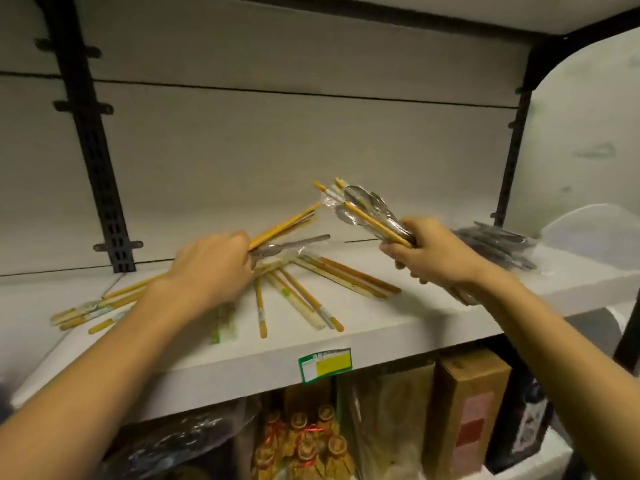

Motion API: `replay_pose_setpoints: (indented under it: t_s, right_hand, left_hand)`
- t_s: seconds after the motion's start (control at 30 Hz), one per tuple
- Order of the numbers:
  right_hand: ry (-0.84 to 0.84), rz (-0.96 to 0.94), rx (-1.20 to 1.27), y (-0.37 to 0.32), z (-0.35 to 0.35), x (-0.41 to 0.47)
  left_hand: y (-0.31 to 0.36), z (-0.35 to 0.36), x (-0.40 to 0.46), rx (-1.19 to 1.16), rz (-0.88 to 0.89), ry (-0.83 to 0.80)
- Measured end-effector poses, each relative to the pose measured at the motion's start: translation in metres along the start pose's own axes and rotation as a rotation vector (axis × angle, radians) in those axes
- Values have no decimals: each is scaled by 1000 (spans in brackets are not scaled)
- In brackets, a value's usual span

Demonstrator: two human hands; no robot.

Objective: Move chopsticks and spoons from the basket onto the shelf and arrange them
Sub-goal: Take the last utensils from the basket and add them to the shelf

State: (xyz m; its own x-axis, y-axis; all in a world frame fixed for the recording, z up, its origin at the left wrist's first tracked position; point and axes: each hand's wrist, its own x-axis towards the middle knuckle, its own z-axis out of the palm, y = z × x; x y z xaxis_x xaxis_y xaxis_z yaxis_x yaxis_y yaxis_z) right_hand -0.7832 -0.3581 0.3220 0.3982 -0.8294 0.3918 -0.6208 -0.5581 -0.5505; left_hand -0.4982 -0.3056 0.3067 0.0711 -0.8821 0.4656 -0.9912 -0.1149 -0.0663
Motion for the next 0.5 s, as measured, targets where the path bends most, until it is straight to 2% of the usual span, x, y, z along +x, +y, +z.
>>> replay_pose_setpoints:
  t_s: [0.23, 0.33, 0.5]
  right_hand:
    - [-269, 55, -21, 13, 39, 83]
    - [-367, 96, 64, 14, 52, 95]
    - [-382, 5, -38, 15, 58, 104]
  left_hand:
    - [7, 6, 12, 53, -295, -65]
    - [12, 5, 14, 31, -375, -172]
    - [16, 6, 19, -72, -405, -261]
